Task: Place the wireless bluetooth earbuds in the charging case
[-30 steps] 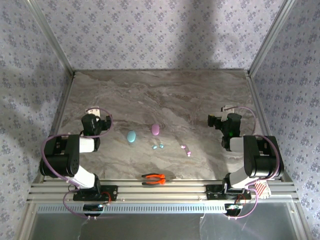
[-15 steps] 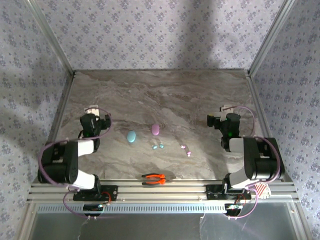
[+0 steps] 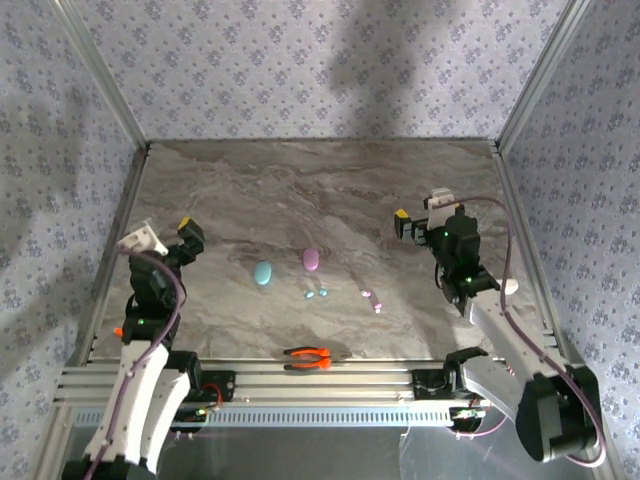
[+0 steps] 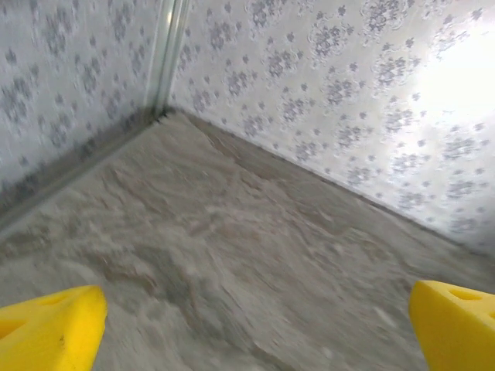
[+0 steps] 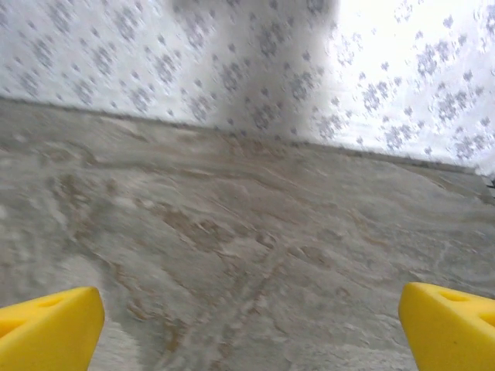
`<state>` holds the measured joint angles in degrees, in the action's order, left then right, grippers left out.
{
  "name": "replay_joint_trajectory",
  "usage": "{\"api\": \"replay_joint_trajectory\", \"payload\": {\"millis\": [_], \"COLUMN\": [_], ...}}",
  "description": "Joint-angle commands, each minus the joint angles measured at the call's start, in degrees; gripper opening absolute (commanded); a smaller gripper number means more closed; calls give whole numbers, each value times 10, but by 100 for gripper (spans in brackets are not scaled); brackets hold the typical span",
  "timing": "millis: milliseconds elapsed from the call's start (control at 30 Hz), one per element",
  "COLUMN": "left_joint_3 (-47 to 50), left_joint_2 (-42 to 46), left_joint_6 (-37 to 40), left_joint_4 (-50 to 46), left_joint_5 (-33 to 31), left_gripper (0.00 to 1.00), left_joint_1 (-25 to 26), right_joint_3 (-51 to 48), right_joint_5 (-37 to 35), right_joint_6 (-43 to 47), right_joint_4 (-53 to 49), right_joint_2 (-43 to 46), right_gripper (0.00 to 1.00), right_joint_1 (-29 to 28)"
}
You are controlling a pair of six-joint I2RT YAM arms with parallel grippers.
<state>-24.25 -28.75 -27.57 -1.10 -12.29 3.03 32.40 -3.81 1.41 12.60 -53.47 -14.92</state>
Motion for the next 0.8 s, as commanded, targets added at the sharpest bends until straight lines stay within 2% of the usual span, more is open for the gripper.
{"api": "replay_joint_trajectory", "payload": {"millis": [0,100,200,267,367,433,633,767], "left_joint_3": [-37,-52,-67,-74,-66,-47,-34,-81], "left_joint_2": [52,71,62,53,43,26,-84,-186], "left_joint_6": [-111,-110,-77,-84,-127,-133,-169,-144], "left_joint_4": [-161,-193,-211,-241,-259,-208,-121,-116], "left_joint_5": [66,149,226,217,180,217,283,306], "left_gripper": [100,100,100,100,100,100,100,100], "left_joint_1": [5,4,4,4,2,1,9,56], "right_joint_3": [36,65,78,70,43,37,45,76], "right_joint_5": [6,8,-2,4,82,121,142,120], "right_joint_6": [-80,-152,-198,-240,-250,-248,-219,-201], "right_joint_4": [-159,-259,-318,-337,-320,-311,-316,-351], "right_joint_2": [42,61,50,43,41,31,-23,-65], "right_gripper": [100,100,100,100,100,100,100,100], "right_joint_1": [-14,-9,5,24,69,85,55,12]}}
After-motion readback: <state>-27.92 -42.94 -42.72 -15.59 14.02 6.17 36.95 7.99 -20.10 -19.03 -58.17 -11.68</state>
